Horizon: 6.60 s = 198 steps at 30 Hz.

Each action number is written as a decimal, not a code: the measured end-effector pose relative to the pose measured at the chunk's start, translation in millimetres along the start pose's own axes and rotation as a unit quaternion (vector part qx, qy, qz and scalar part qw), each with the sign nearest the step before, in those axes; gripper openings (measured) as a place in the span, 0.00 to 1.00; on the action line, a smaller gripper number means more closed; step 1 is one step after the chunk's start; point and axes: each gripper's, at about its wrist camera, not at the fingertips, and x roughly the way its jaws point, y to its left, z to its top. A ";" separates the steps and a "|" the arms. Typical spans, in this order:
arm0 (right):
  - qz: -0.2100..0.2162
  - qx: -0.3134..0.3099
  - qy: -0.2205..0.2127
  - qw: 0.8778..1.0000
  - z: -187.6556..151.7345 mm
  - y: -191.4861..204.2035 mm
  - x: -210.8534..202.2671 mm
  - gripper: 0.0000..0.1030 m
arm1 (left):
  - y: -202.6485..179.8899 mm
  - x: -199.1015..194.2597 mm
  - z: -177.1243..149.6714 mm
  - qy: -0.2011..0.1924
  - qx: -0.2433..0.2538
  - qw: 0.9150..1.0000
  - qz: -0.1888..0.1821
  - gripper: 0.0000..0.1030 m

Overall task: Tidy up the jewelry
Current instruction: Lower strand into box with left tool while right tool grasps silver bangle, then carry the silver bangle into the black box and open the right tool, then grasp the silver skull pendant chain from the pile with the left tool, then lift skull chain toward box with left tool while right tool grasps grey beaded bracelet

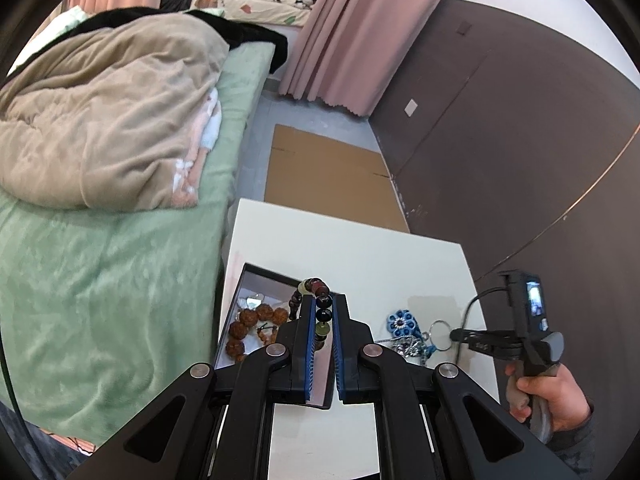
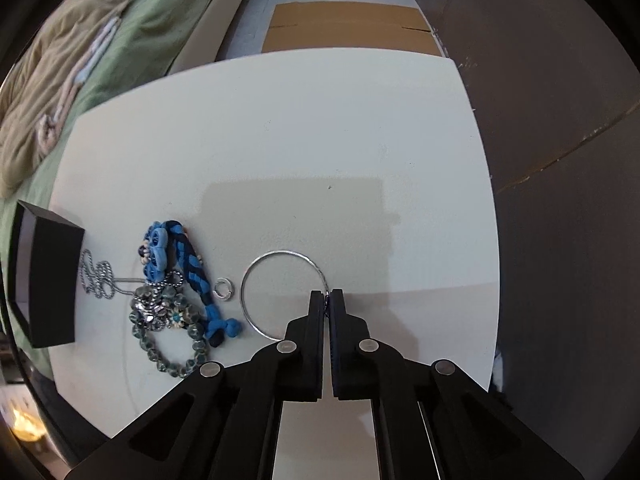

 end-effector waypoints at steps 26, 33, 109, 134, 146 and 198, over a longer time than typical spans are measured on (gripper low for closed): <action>0.188 -0.074 -0.078 0.976 9.0 136.6 -84.7 0.04 | 47.2 -15.5 -4.3 -0.008 -0.044 0.999 0.003 0.64; 0.273 -0.100 -0.085 0.953 13.2 182.0 -92.7 0.08 | 59.5 -33.6 -4.6 -0.021 -0.052 0.998 0.015 0.64; 0.268 0.157 -0.128 0.942 -62.9 -73.8 -44.4 0.69 | -141.9 180.4 -75.4 0.156 0.274 0.947 0.059 0.14; 0.259 0.116 -0.110 0.953 -45.6 -19.2 -33.8 0.58 | -129.3 40.7 -14.9 0.032 0.199 0.979 -0.018 0.13; 0.218 0.077 -0.070 0.970 -31.0 28.3 -5.4 0.37 | -102.4 -2.2 6.2 -0.010 0.177 0.984 -0.013 0.13; 0.307 0.033 -0.173 0.935 -40.4 98.1 -83.6 0.11 | -64.9 -137.4 75.5 -0.158 0.190 0.969 0.019 0.13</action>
